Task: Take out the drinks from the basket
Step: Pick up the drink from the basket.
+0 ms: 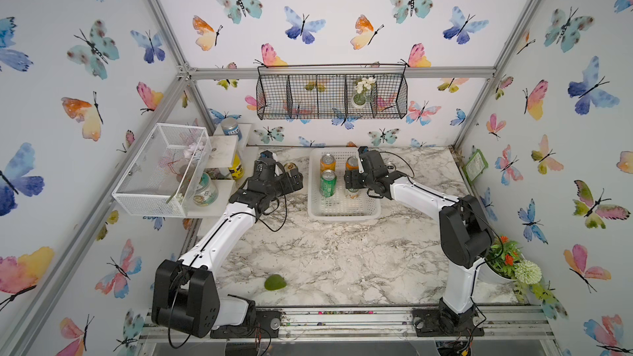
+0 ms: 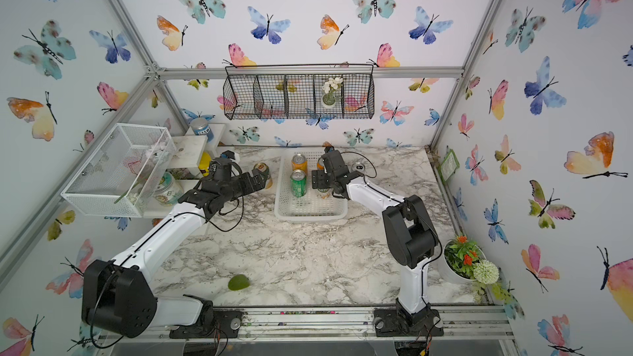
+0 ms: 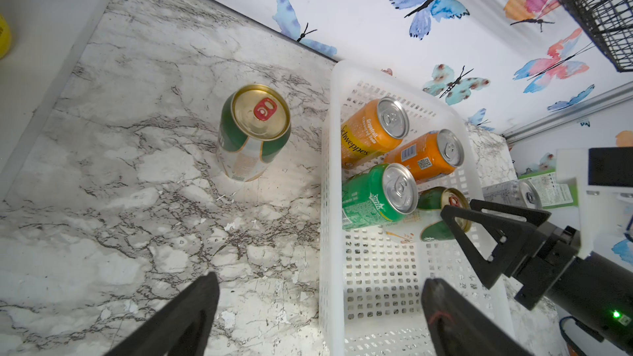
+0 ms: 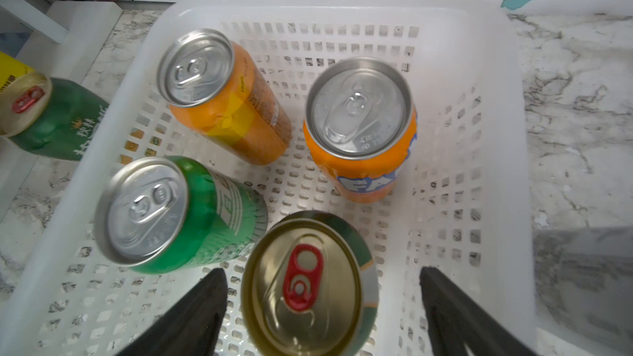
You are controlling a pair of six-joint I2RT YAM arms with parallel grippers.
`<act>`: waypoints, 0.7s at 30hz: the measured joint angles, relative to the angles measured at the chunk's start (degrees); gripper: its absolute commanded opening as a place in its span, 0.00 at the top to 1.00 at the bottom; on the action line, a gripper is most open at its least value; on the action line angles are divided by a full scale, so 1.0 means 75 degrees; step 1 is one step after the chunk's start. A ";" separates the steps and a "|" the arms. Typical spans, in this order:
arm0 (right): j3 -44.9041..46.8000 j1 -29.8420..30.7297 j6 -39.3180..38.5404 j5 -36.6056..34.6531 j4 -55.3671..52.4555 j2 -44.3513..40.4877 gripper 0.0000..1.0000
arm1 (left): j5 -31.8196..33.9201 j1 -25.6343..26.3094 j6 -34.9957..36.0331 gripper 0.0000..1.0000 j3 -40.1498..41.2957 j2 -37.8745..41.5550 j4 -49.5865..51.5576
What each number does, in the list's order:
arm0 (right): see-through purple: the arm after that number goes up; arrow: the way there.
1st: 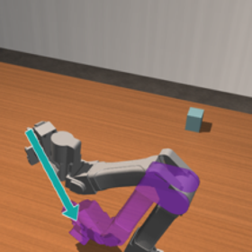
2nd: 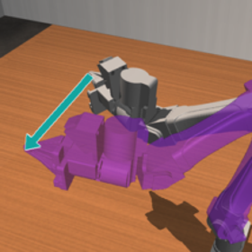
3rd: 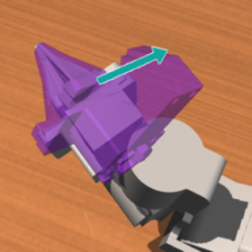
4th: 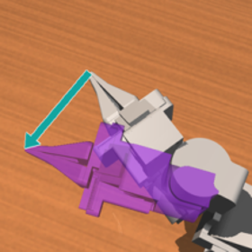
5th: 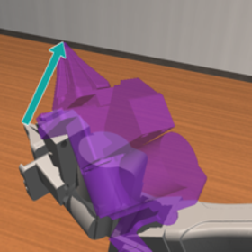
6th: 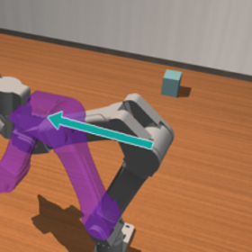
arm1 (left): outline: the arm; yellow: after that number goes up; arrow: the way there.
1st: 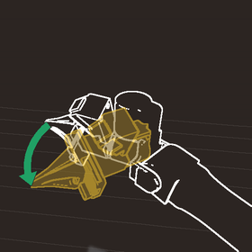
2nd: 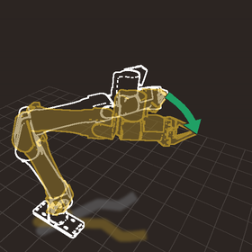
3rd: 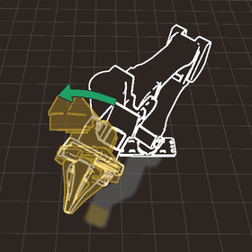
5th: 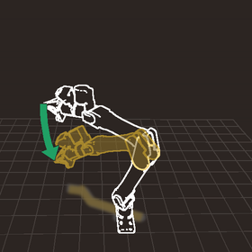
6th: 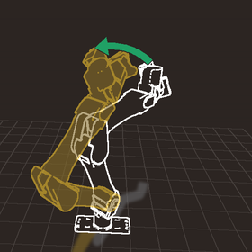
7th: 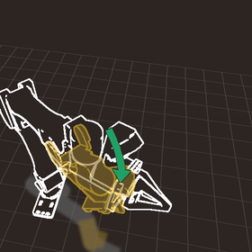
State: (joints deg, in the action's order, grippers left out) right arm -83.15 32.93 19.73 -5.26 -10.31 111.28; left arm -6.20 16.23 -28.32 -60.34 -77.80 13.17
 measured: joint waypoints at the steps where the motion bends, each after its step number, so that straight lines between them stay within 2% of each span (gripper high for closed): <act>1: -0.0006 0.0000 -0.0015 0.0003 0.0003 0.0035 0.10 | 0.0000 0.0000 0.0015 0.01 0.0009 -0.0003 0.0017; 13: -0.0405 0.0017 -0.0195 -0.0061 -0.0105 0.0621 0.16 | -0.0006 0.0000 0.0119 0.01 0.0012 -0.0006 0.0052; 21: -0.0449 0.0070 -0.0277 -0.0061 -0.0134 0.0755 0.30 | -0.0006 0.0000 0.0122 0.01 0.0012 -0.0006 0.0052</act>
State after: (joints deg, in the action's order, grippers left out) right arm -86.52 33.45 17.65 -5.72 -11.31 116.95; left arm -6.24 16.23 -27.40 -60.25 -77.84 13.56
